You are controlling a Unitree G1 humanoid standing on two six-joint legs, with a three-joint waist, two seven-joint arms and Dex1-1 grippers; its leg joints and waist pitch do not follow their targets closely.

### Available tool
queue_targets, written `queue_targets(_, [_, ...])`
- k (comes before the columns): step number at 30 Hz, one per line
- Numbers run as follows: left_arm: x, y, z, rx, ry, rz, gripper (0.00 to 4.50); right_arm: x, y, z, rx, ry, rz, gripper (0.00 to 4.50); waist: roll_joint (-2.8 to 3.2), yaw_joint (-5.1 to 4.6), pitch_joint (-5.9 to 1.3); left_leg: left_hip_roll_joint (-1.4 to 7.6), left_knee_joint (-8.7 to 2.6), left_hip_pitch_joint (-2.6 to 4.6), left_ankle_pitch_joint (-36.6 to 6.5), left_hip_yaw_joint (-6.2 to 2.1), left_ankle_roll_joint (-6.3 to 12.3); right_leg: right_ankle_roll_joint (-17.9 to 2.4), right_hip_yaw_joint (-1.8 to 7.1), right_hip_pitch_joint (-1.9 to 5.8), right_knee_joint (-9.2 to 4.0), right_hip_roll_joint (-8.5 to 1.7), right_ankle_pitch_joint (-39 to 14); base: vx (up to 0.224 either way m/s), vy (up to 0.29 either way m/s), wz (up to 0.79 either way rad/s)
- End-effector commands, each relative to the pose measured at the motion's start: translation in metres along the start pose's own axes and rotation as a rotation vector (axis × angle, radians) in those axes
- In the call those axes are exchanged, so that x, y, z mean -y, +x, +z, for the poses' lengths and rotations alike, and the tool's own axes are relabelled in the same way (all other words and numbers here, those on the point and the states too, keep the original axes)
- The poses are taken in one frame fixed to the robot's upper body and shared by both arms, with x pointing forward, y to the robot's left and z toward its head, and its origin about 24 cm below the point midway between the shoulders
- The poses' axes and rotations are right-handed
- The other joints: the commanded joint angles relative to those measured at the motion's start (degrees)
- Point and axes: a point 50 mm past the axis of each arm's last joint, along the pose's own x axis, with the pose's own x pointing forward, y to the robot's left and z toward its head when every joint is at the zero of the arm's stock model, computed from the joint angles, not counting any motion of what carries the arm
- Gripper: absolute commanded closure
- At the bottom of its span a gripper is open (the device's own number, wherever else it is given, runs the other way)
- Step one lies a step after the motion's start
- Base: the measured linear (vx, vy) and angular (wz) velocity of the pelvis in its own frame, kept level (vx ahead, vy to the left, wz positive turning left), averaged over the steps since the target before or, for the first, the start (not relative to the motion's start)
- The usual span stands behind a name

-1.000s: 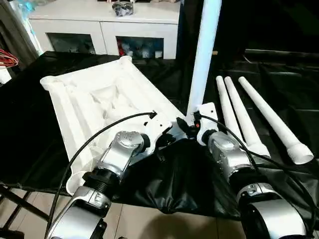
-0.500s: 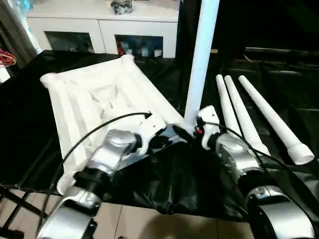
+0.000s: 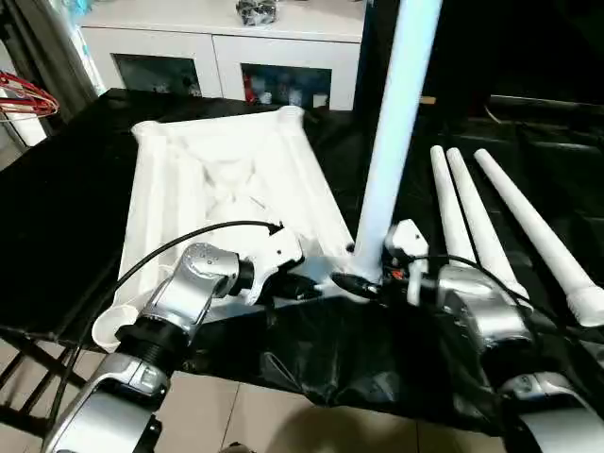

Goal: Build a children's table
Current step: Rotate leg to tighten

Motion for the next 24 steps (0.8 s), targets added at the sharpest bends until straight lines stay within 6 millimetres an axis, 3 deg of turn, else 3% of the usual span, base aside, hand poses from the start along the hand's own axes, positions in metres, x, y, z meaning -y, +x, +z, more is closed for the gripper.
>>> queue_targets(1, [0.0, 0.001, 0.016, 0.045, 0.068, -0.018, 4.5, -0.014, 0.008, -0.006, -0.026, 0.023, 0.117, 1.36, -0.32, -0.12, -3.77, 2.47, -3.63, 0.99, -10.5, -0.47, 5.37, -13.6, 2.61, 3.08, -4.16, -4.64, -7.1, 0.0, 0.0, 0.0])
queue_targets(3, [0.001, -0.001, 0.015, 0.039, 0.067, -0.034, 4.5, -0.016, 0.006, -0.006, -0.028, 0.027, 0.142, 1.65, -0.37, -0.12, -3.75, 2.46, -3.67, 0.94, -10.8, -0.48, 5.2, -13.3, 2.62, 3.09, -4.25, -4.71, -8.1, 0.0, 0.0, 0.0])
queue_targets(10, [-0.002, 0.0, 0.015, 0.047, 0.056, 0.002, 4.5, -0.019, 0.01, -0.009, -0.042, 0.025, 0.135, 1.74, -0.51, -0.15, -3.8, 2.46, -3.63, 0.97, -10.2, -0.46, 4.77, -13.3, 2.66, 3.0, -4.25, -4.76, -8.1, 0.0, 0.0, 0.0])
queue_targets(13, [-0.008, 0.006, 0.02, 0.068, 0.029, 0.103, 4.5, -0.013, 0.02, -0.011, -0.05, 0.033, -0.012, 1.74, -0.52, -0.45, -3.65, 2.38, -3.79, 1.07, -11.3, -0.55, 3.78, -12.9, 2.66, 2.86, -4.48, -4.86, -10.6, 0.0, 0.0, 0.0])
queue_targets(15, [-0.015, 0.013, 0.025, 0.075, 0.004, 0.203, 4.5, -0.001, 0.032, -0.013, -0.071, 0.049, -0.224, 1.74, -0.34, -0.99, -3.33, 2.28, -4.06, 1.2, -12.9, -0.63, 2.42, -12.5, 2.64, 2.59, -4.79, -4.82, -13.9, 0.0, 0.0, 0.0])
queue_targets(17, [-0.017, 0.015, 0.026, 0.072, -0.003, 0.232, 4.5, 0.001, 0.036, -0.013, -0.063, 0.077, -0.278, 1.75, -0.55, -1.55, -3.39, 2.08, -4.17, 1.2, -14.1, -0.86, 1.39, -11.4, 2.58, 2.96, -5.06, -4.92, -16.7, 0.0, 0.0, 0.0])
queue_targets(20, [-0.022, 0.021, 0.032, 0.074, -0.027, 0.324, 4.5, 0.005, 0.048, -0.009, -0.033, 0.154, -0.392, 1.75, -0.41, -2.31, -3.47, 2.0, -4.04, 1.11, -13.5, -0.71, 1.91, -11.5, 2.75, 2.75, -5.1, -4.79, -15.1, 0.0, 0.0, 0.0])
queue_targets(21, [-0.025, 0.03, 0.041, 0.095, -0.076, 0.427, 4.5, 0.007, 0.063, -0.005, -0.015, 0.217, -0.503, 1.75, -0.42, -2.31, -3.56, 2.01, -3.99, 1.14, -13.2, -0.76, 1.95, -11.6, 2.71, 2.8, -5.01, -4.75, -14.6, 0.0, 0.0, 0.0])
queue_targets(24, [-0.025, 0.036, 0.049, 0.116, -0.097, 0.475, 4.5, 0.005, 0.072, -0.004, -0.026, 0.225, -0.559, 1.75, -0.53, -2.38, -3.84, 1.92, -3.68, 0.89, -10.2, -0.63, 2.27, -12.7, 2.72, 3.06, -4.49, -4.8, -9.8, 0.0, 0.0, 0.0])
